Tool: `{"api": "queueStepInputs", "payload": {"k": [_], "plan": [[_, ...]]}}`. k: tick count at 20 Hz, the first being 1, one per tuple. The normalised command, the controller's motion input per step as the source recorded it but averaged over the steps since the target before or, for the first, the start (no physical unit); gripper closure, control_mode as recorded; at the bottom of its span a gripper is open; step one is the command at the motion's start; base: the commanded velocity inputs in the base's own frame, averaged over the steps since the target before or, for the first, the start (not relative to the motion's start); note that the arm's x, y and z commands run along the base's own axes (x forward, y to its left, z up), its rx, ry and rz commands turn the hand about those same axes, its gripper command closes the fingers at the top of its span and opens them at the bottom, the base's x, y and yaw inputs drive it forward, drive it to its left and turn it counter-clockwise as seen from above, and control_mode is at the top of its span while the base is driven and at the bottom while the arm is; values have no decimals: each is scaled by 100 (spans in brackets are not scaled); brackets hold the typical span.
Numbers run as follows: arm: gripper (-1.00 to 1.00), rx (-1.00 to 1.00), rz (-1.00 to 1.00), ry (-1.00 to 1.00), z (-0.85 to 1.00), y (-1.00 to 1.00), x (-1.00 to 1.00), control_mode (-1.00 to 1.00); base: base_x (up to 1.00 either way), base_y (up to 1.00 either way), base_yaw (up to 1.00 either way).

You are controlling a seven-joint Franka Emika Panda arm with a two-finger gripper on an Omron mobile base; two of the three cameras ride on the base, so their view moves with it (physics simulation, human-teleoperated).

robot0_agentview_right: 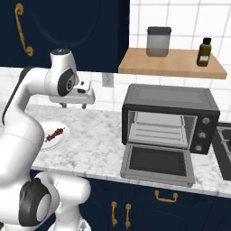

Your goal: Pick up the kebab skewer and baguette bread, and place them inside the toaster oven. Close the toaster oven door and start by setting the timer.

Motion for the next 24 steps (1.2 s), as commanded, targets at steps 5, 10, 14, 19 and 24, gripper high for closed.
{"api": "queueStepInputs", "payload": {"k": [5, 10, 14, 19, 24], "plan": [[-100, 0, 0, 0, 0, 0, 0, 100, 16, -53, -9], [-100, 0, 0, 0, 0, 0, 0, 100, 47, -3, -3], [-100, 0, 0, 0, 0, 0, 0, 100, 50, 0, 0], [-100, 0, 0, 0, 0, 0, 0, 100, 2, -3, 10], [-100, 0, 0, 0, 0, 0, 0, 100, 4, -1, 10]]}}
